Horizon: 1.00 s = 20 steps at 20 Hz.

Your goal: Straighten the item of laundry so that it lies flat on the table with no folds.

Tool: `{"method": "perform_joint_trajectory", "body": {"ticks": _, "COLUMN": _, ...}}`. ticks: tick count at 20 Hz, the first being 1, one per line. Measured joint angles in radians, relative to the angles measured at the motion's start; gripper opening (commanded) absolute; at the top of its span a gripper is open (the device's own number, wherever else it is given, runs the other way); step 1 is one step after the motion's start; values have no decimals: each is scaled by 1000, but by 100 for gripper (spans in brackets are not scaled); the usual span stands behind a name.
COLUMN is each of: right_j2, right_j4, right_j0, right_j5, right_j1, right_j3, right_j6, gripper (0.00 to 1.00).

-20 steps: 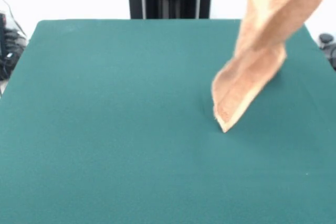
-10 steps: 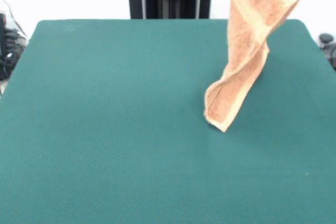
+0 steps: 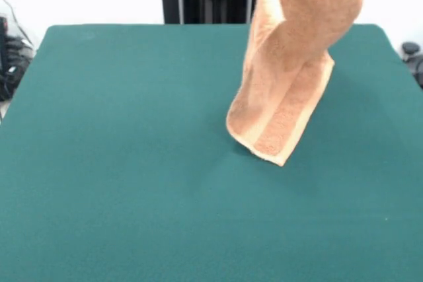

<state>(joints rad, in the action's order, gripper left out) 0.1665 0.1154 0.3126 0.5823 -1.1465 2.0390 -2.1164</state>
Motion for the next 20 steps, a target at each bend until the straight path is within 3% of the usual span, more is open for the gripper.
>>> {"method": "perform_joint_trajectory", "body": {"ticks": 5, "right_j2": 72, "right_j4": -56, "right_j0": 72, "right_j5": 0, "right_j1": 0, "right_j3": 10, "right_j6": 13, "gripper": 0}}
{"method": "perform_joint_trajectory", "body": {"ticks": 13, "right_j2": 233, "right_j4": -169, "right_j0": 257, "right_j5": 0, "right_j1": 10, "right_j3": 40, "right_j6": 81, "gripper": 0}}
{"method": "perform_joint_trajectory", "body": {"ticks": 20, "right_j2": 351, "right_j4": -324, "right_j0": 439, "right_j5": 0, "right_j1": 52, "right_j3": 70, "right_j6": 157, "gripper": 0}}
